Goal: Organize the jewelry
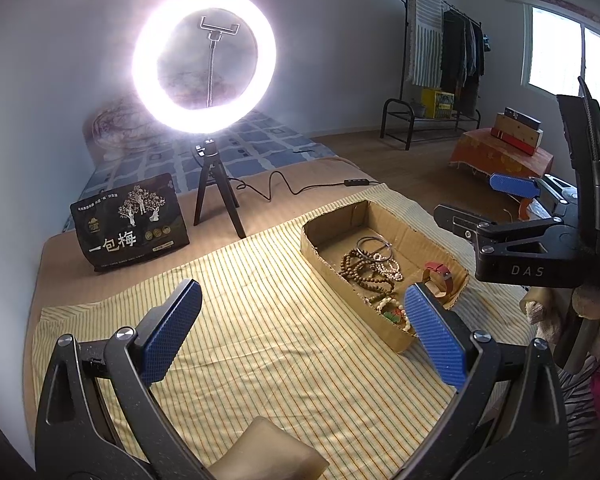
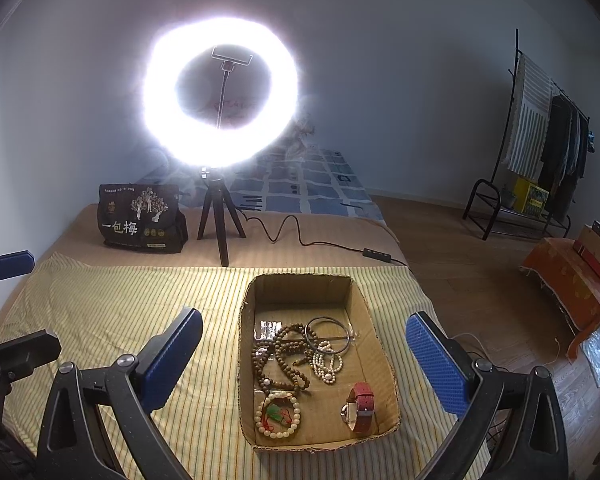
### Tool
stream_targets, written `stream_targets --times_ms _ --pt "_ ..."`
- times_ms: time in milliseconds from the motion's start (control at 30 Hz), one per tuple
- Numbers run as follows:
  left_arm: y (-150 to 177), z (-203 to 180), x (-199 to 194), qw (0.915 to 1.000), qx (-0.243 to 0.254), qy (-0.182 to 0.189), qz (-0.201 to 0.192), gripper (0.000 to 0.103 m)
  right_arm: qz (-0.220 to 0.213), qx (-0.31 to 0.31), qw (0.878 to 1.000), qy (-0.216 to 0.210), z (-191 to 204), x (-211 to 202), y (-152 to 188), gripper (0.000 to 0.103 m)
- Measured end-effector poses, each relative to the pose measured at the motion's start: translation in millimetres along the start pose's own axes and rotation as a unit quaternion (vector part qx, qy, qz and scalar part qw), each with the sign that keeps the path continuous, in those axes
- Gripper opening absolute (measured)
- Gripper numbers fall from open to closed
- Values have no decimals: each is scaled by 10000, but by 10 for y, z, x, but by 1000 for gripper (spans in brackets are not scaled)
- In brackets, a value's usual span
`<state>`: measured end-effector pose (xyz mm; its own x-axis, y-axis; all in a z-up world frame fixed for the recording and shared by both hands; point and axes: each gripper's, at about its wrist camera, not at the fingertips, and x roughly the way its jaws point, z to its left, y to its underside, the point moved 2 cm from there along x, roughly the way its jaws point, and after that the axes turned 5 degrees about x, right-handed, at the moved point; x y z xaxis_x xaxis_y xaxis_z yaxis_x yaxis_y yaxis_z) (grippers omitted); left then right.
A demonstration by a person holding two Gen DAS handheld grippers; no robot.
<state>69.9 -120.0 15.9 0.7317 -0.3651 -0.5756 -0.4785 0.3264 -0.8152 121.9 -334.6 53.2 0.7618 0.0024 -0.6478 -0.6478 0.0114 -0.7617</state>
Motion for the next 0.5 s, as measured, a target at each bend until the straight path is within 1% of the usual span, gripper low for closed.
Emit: stream_targets --times_ms 500 --pt "-5 -10 -1 10000 -2 5 -7 103 35 -47 10000 -6 18 5 27 103"
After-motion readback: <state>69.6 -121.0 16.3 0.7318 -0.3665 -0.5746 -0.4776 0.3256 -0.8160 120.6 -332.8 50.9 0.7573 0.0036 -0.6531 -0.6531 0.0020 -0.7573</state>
